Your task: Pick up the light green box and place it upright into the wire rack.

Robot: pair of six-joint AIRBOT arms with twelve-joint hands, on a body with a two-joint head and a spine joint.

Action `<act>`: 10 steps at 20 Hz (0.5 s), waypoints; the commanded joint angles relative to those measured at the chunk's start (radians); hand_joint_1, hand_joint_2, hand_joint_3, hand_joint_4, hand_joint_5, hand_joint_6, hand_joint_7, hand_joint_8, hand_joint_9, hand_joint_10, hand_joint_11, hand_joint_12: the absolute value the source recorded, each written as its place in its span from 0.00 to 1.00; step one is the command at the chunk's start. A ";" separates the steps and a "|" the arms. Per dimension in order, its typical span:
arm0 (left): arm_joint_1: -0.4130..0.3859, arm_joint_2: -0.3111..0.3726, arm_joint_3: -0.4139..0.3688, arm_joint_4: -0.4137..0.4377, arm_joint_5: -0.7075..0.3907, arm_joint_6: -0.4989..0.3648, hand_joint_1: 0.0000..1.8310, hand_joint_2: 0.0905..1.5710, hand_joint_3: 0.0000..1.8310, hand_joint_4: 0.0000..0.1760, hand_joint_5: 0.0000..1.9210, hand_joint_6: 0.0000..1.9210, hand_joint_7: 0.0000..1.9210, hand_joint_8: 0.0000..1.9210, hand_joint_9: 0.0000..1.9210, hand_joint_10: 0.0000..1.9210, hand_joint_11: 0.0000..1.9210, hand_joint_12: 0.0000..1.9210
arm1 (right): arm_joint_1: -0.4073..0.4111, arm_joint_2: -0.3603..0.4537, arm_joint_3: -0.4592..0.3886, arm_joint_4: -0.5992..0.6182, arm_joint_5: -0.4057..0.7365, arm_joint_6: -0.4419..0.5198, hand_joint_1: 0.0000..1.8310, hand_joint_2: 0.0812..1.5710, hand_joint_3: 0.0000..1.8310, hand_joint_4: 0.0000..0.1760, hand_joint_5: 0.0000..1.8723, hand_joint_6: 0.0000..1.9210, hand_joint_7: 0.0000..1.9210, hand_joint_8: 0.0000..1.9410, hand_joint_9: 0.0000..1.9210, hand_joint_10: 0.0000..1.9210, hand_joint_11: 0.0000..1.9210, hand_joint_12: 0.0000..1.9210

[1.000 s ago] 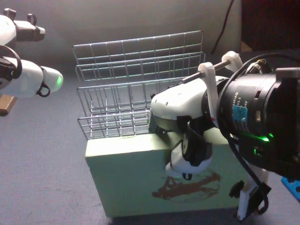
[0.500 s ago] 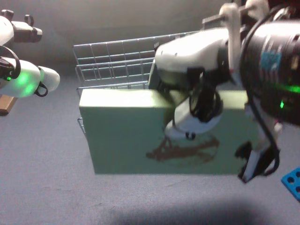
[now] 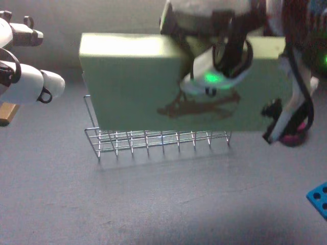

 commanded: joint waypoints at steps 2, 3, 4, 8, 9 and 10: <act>-0.011 0.005 -0.002 0.058 0.012 0.009 0.09 0.77 0.00 0.57 0.09 0.00 0.09 0.00 0.10 0.00 0.00 0.25 | 0.031 -0.002 0.005 -0.069 0.071 -0.012 0.66 0.73 0.00 0.00 0.45 0.54 0.47 0.68 0.42 0.68 0.39 0.80; -0.010 0.005 -0.002 0.044 0.014 0.013 0.09 0.77 0.00 0.57 0.09 0.00 0.09 0.00 0.10 0.00 0.00 0.25 | 0.041 -0.005 0.013 -0.069 0.084 -0.015 0.66 0.73 0.00 0.00 0.45 0.54 0.47 0.68 0.42 0.68 0.39 0.80; -0.010 0.006 -0.002 0.035 0.016 0.017 0.09 0.77 0.00 0.58 0.09 0.00 0.09 0.00 0.10 0.00 0.00 0.25 | 0.044 -0.010 0.020 -0.069 0.088 -0.016 0.66 0.73 0.00 0.00 0.45 0.54 0.47 0.68 0.42 0.68 0.39 0.80; -0.010 0.006 -0.008 0.011 0.026 0.026 0.09 0.77 0.00 0.58 0.09 0.00 0.09 0.00 0.10 0.00 0.00 0.26 | 0.037 -0.057 0.085 -0.070 0.134 -0.048 0.66 0.73 0.00 0.00 0.46 0.53 0.47 0.68 0.41 0.68 0.38 0.81; -0.010 0.006 -0.008 0.007 0.031 0.029 0.09 0.77 0.00 0.58 0.09 0.00 0.09 0.00 0.10 0.00 0.00 0.26 | 0.031 -0.067 0.099 -0.071 0.150 -0.052 0.66 0.73 0.00 0.00 0.46 0.53 0.47 0.68 0.41 0.68 0.38 0.81; -0.010 0.006 -0.008 0.004 0.035 0.032 0.09 0.77 0.00 0.58 0.09 0.00 0.09 0.00 0.10 0.00 0.00 0.26 | 0.025 -0.079 0.116 -0.074 0.163 -0.055 0.66 0.73 0.00 0.00 0.46 0.53 0.47 0.68 0.41 0.68 0.38 0.81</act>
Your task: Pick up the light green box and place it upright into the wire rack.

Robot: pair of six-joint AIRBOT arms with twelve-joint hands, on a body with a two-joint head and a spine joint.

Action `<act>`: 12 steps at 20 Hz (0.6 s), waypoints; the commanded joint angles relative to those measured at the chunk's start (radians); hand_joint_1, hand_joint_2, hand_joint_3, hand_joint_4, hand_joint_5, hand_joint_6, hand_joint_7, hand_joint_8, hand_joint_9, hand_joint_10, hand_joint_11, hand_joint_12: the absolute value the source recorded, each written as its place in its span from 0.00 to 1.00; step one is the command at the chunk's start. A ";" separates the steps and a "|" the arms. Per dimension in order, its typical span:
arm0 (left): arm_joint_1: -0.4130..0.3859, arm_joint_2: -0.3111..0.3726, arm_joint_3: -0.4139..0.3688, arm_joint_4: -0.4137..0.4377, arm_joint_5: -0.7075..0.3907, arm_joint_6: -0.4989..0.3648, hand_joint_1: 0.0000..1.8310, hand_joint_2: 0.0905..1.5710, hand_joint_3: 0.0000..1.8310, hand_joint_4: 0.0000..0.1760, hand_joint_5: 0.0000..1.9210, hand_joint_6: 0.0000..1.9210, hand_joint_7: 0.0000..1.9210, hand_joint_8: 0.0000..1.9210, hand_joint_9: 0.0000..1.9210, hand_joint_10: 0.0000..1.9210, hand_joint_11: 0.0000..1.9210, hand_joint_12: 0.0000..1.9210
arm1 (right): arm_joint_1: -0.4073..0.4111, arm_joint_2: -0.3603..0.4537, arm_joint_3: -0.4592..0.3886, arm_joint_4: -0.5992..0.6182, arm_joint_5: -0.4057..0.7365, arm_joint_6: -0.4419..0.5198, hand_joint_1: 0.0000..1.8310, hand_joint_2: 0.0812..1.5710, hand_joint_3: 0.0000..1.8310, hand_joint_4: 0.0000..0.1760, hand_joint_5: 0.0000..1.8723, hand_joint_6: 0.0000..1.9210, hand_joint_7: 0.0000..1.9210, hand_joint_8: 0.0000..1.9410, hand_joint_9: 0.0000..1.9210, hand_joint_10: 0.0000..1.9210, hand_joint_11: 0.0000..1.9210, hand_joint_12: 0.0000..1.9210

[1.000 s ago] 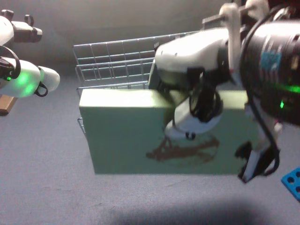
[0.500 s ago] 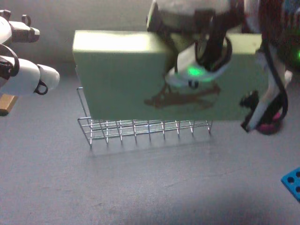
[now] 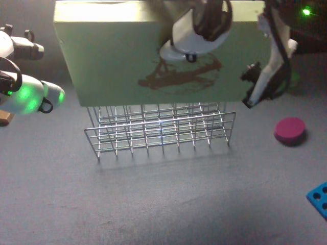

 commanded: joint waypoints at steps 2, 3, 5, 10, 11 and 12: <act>-0.010 0.006 -0.001 0.082 0.004 0.008 0.09 0.77 0.00 0.58 0.09 0.00 0.09 0.00 0.10 0.00 0.00 0.26 | -0.001 -0.017 0.023 -0.081 0.086 0.000 0.66 0.73 0.00 0.00 0.46 0.53 0.47 0.68 0.41 0.68 0.38 0.81; -0.011 0.006 0.002 0.082 0.004 0.008 0.09 0.77 0.00 0.58 0.09 0.00 0.09 0.00 0.10 0.00 0.00 0.26 | -0.008 -0.027 0.034 -0.086 0.095 0.001 0.66 0.73 0.00 0.00 0.46 0.53 0.47 0.68 0.41 0.68 0.38 0.81; -0.011 0.006 0.005 0.082 0.004 0.008 0.09 0.77 0.00 0.58 0.09 0.00 0.09 0.00 0.10 0.00 0.00 0.26 | -0.022 -0.040 0.045 -0.105 0.103 0.014 0.66 0.73 0.00 0.00 0.46 0.53 0.47 0.68 0.41 0.68 0.38 0.82; -0.011 0.007 0.009 0.080 0.007 0.008 0.09 0.77 0.00 0.58 0.09 0.00 0.09 0.00 0.10 0.00 0.00 0.26 | -0.061 -0.068 0.064 -0.168 0.100 0.054 0.74 0.73 0.00 0.00 0.46 0.48 0.46 0.62 0.44 0.78 0.38 0.82; -0.011 0.007 0.009 0.080 0.007 0.008 0.09 0.77 0.00 0.58 0.09 0.00 0.09 0.00 0.10 0.00 0.00 0.26 | -0.068 -0.075 0.070 -0.168 0.098 0.059 0.74 0.73 0.00 0.00 0.46 0.48 0.46 0.62 0.44 0.78 0.38 0.82; -0.011 0.007 0.009 0.080 0.007 0.008 0.09 0.77 0.00 0.58 0.09 0.00 0.09 0.00 0.10 0.00 0.00 0.26 | -0.073 -0.080 0.076 -0.168 0.096 0.061 0.74 0.73 0.00 0.00 0.46 0.48 0.46 0.62 0.44 0.78 0.38 0.82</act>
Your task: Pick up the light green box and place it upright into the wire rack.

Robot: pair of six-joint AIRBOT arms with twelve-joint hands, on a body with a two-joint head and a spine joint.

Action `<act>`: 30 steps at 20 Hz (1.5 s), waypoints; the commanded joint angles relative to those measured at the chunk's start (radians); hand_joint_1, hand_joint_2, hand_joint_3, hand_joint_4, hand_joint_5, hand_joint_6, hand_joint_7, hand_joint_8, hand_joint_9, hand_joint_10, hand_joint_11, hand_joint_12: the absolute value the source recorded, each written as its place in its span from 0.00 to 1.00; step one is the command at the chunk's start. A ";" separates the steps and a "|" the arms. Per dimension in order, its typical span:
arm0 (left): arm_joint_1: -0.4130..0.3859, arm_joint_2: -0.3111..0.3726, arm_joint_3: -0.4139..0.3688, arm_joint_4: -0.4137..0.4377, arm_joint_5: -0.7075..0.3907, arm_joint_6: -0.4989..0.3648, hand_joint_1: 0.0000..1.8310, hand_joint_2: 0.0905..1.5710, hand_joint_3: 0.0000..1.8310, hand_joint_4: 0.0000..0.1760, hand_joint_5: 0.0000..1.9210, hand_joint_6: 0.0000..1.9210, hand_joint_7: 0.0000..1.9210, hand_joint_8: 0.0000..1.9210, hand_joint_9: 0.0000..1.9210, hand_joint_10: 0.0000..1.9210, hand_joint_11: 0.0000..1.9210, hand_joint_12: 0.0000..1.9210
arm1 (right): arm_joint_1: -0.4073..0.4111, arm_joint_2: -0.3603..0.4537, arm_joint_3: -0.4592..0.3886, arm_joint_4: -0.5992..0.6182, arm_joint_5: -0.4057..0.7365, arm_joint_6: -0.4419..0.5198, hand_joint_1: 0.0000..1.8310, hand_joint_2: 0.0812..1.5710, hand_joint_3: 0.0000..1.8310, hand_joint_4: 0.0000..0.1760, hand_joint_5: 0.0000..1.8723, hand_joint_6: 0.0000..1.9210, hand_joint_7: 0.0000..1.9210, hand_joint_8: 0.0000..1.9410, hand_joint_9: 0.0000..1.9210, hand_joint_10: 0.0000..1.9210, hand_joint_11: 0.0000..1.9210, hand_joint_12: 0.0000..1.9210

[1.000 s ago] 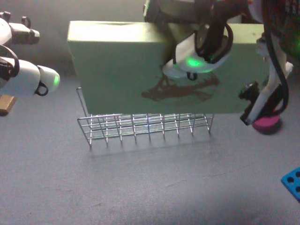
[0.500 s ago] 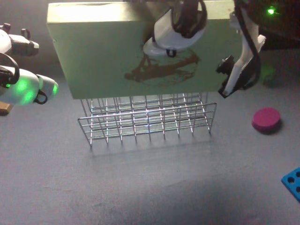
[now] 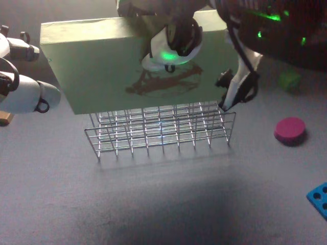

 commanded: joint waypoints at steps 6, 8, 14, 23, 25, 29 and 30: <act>-0.002 0.029 0.010 0.083 0.003 0.004 0.09 0.77 0.00 0.57 0.09 0.00 0.09 0.00 0.10 0.00 0.00 0.26 | -0.021 -0.039 0.032 -0.068 0.037 0.014 0.74 0.73 0.00 0.00 0.45 0.48 0.46 0.61 0.44 0.78 0.38 0.82; 0.005 0.041 0.011 0.083 -0.004 0.005 0.09 0.77 0.00 0.57 0.09 0.00 0.09 0.00 0.10 0.00 0.00 0.24 | -0.031 -0.060 0.055 -0.068 0.038 0.022 0.74 0.73 0.00 0.00 0.45 0.49 0.46 0.61 0.44 0.78 0.38 0.82; 0.007 0.057 0.012 0.083 -0.019 0.011 0.09 0.77 0.00 0.57 0.09 0.00 0.10 0.00 0.11 0.00 0.00 0.27 | -0.055 -0.107 0.117 -0.049 0.052 0.034 0.74 0.73 0.00 0.00 0.45 0.48 0.46 0.61 0.44 0.78 0.38 0.82; 0.002 0.057 0.012 0.083 -0.019 0.011 0.09 0.77 0.00 0.57 0.09 0.00 0.09 0.00 0.11 0.00 0.00 0.28 | -0.107 -0.138 0.189 -0.043 0.075 0.045 0.67 0.73 0.00 0.00 0.45 0.54 0.47 0.67 0.41 0.69 0.38 0.81; 0.001 0.057 0.012 0.083 -0.019 0.011 0.09 0.77 0.00 0.57 0.09 0.00 0.09 0.00 0.11 0.00 0.00 0.27 | -0.119 -0.143 0.204 -0.029 0.082 0.042 0.67 0.74 0.00 0.00 0.44 0.55 0.48 0.67 0.41 0.69 0.38 0.81; 0.000 0.057 0.011 0.082 -0.019 0.011 0.09 0.77 0.00 0.57 0.09 0.00 0.09 0.00 0.11 0.00 0.00 0.26 | -0.143 -0.149 0.215 -0.025 0.082 0.034 0.74 0.73 0.00 0.00 0.44 0.50 0.46 0.62 0.44 0.79 0.39 0.81; 0.000 0.057 0.011 0.082 -0.019 0.011 0.09 0.77 0.00 0.57 0.09 0.00 0.09 0.00 0.11 0.00 0.00 0.27 | -0.148 -0.149 0.216 -0.025 0.081 0.030 0.74 0.73 0.00 0.00 0.44 0.50 0.46 0.62 0.44 0.78 0.38 0.81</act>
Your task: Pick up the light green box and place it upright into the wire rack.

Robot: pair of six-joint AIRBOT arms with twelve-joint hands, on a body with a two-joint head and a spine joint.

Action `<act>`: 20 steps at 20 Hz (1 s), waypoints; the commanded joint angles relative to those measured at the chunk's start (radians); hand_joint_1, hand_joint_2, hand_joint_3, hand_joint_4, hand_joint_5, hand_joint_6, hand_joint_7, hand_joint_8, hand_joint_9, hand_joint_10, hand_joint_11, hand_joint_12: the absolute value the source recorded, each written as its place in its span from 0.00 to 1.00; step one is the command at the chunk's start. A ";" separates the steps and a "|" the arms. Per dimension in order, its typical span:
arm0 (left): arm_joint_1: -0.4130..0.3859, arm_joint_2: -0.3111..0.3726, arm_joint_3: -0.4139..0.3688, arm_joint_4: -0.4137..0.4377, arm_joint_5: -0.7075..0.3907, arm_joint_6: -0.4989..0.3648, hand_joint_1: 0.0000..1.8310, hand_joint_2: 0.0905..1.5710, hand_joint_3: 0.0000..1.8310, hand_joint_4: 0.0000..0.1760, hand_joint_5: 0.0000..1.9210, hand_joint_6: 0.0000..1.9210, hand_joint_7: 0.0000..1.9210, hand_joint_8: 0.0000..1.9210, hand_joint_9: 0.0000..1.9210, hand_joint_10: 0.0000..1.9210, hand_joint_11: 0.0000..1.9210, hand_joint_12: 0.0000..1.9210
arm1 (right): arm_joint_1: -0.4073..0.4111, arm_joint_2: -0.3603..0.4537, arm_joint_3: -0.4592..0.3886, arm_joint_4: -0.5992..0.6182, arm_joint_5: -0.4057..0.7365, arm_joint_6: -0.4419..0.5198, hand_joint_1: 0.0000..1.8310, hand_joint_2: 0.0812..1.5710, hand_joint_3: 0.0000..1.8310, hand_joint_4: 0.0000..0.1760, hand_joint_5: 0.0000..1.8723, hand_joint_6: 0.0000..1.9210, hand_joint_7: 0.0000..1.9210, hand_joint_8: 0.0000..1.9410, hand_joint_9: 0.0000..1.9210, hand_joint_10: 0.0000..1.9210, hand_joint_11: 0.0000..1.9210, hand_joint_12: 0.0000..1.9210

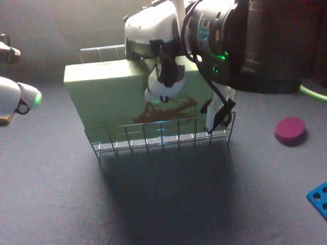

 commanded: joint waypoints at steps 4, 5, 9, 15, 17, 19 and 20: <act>-0.018 0.007 -0.002 0.083 -0.010 0.003 0.09 0.77 0.00 0.57 0.10 0.00 0.09 0.00 0.11 0.00 0.00 0.28 | -0.004 -0.001 0.002 -0.053 0.033 -0.007 0.74 0.73 0.00 0.00 0.44 0.50 0.45 0.63 0.44 0.79 0.38 0.82; -0.020 0.006 -0.004 0.083 -0.010 0.003 0.09 0.77 0.00 0.57 0.10 0.00 0.09 0.00 0.11 0.00 0.00 0.28 | -0.007 -0.001 0.003 -0.053 0.033 -0.006 0.74 0.73 0.00 0.00 0.44 0.50 0.45 0.63 0.44 0.79 0.38 0.82; -0.038 0.001 -0.011 0.101 -0.021 0.008 0.09 0.77 0.00 0.58 0.10 0.00 0.09 0.00 0.11 0.00 0.00 0.28 | -0.023 -0.002 0.012 -0.053 0.054 0.004 0.74 0.73 0.00 0.00 0.44 0.50 0.45 0.63 0.43 0.79 0.38 0.82; -0.059 -0.006 -0.041 0.110 -0.021 0.020 0.09 0.77 0.00 0.58 0.09 0.00 0.09 0.00 0.11 0.00 0.00 0.26 | -0.038 -0.010 0.043 -0.053 0.064 0.021 0.74 0.73 0.00 0.00 0.44 0.50 0.45 0.63 0.43 0.79 0.38 0.83; -0.062 -0.008 -0.057 0.125 -0.020 0.020 0.09 0.77 0.00 0.58 0.09 0.00 0.09 0.00 0.11 0.00 0.00 0.26 | -0.041 -0.010 0.044 -0.053 0.069 0.021 0.74 0.73 0.00 0.00 0.44 0.50 0.45 0.62 0.44 0.79 0.38 0.83; -0.062 -0.023 -0.067 0.125 -0.012 0.020 0.09 0.77 0.00 0.58 0.09 0.00 0.09 0.00 0.11 0.00 0.00 0.26 | -0.043 -0.010 0.044 -0.053 0.075 0.021 0.74 0.73 0.00 0.00 0.44 0.50 0.45 0.62 0.44 0.79 0.38 0.83; -0.062 -0.030 -0.068 0.125 -0.011 0.020 0.10 0.77 0.00 0.58 0.09 0.00 0.09 0.00 0.11 0.00 0.00 0.25 | -0.044 -0.010 0.044 -0.053 0.077 0.021 0.74 0.73 0.00 0.00 0.44 0.50 0.46 0.62 0.44 0.79 0.38 0.83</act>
